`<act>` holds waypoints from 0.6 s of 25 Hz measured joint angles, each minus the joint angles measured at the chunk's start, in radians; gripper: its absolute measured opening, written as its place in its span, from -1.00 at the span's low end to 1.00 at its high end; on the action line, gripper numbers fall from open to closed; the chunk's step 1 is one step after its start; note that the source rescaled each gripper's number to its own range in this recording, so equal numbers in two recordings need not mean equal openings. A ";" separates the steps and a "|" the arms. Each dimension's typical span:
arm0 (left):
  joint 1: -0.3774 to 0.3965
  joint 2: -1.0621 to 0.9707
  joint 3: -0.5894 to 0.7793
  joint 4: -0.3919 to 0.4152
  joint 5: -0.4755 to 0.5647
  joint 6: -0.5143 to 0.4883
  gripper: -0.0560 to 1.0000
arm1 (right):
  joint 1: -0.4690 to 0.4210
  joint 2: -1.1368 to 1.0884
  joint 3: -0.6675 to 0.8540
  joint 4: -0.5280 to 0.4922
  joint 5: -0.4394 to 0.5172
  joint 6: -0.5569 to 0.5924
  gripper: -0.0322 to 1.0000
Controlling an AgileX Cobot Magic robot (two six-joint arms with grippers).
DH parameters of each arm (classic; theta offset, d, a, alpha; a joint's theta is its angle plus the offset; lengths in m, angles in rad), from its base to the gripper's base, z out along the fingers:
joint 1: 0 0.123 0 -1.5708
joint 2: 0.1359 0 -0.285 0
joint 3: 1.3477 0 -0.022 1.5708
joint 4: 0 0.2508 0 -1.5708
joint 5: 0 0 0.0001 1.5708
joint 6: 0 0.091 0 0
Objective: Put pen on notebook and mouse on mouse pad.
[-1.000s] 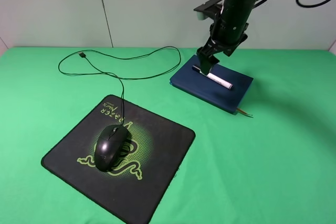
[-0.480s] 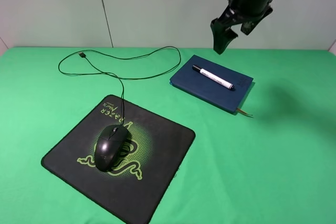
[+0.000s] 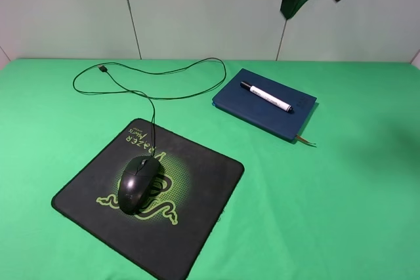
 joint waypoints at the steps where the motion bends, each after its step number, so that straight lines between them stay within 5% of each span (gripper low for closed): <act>1: 0.000 0.000 0.000 0.000 0.000 0.000 1.00 | 0.000 -0.027 0.000 0.000 0.000 0.002 1.00; 7: 0.000 0.000 0.000 0.000 0.000 0.000 1.00 | 0.000 -0.221 0.047 0.022 -0.002 0.025 1.00; 15: 0.000 0.000 0.000 0.000 0.000 0.000 1.00 | 0.000 -0.566 0.368 0.031 -0.001 0.025 1.00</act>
